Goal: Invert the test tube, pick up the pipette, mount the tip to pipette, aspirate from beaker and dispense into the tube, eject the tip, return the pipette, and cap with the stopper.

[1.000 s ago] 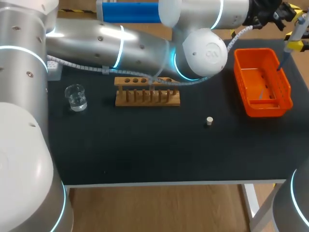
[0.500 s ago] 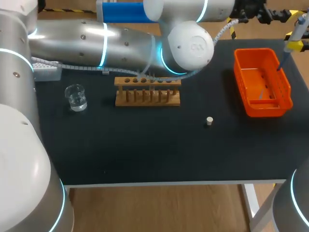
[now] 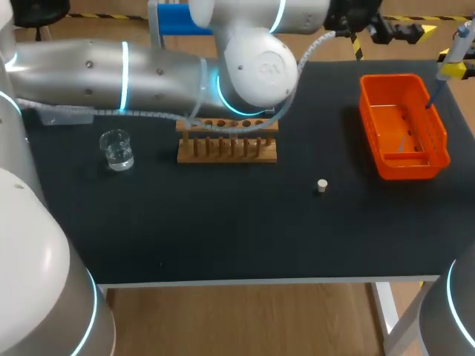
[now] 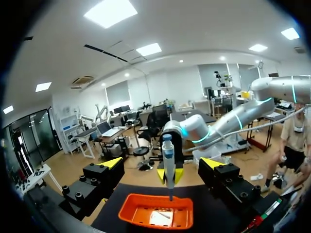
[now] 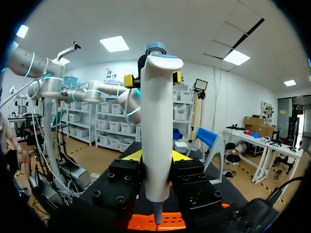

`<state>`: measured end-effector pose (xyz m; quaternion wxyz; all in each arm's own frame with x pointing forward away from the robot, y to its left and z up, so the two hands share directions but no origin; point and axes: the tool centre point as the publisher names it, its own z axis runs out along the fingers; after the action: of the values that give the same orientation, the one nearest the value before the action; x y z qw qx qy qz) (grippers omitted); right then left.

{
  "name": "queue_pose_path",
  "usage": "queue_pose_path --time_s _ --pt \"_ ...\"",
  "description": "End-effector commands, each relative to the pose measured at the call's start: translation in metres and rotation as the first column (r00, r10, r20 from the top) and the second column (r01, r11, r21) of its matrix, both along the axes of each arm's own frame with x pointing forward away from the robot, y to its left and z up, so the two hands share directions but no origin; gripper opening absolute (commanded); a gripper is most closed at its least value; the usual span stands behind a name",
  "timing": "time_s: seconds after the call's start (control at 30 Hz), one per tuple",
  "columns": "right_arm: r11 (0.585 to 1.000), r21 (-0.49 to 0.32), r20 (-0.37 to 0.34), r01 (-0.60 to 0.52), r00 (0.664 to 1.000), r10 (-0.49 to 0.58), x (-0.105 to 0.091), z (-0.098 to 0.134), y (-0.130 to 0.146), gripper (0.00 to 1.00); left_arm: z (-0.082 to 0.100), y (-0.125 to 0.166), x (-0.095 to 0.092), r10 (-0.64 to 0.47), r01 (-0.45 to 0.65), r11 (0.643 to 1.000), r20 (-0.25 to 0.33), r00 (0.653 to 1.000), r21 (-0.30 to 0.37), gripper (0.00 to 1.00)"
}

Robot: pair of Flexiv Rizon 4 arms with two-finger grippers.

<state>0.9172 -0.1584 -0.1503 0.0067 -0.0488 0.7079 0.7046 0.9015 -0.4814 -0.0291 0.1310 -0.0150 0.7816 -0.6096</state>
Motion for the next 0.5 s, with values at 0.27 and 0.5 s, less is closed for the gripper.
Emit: queue_pose_path --time_s 0.27,0.5 --pt "1.000 -0.003 0.000 -0.003 1.000 0.003 0.000 0.001 -0.001 0.00 -0.010 0.045 -0.019 -0.464 0.459 0.885 -0.076 0.883 -0.075 1.00" --pt "1.000 -0.003 0.000 -0.003 1.000 0.003 0.000 0.001 -0.001 0.00 -0.017 0.069 -0.033 -0.451 0.444 0.892 -0.088 0.888 -0.087 1.00"
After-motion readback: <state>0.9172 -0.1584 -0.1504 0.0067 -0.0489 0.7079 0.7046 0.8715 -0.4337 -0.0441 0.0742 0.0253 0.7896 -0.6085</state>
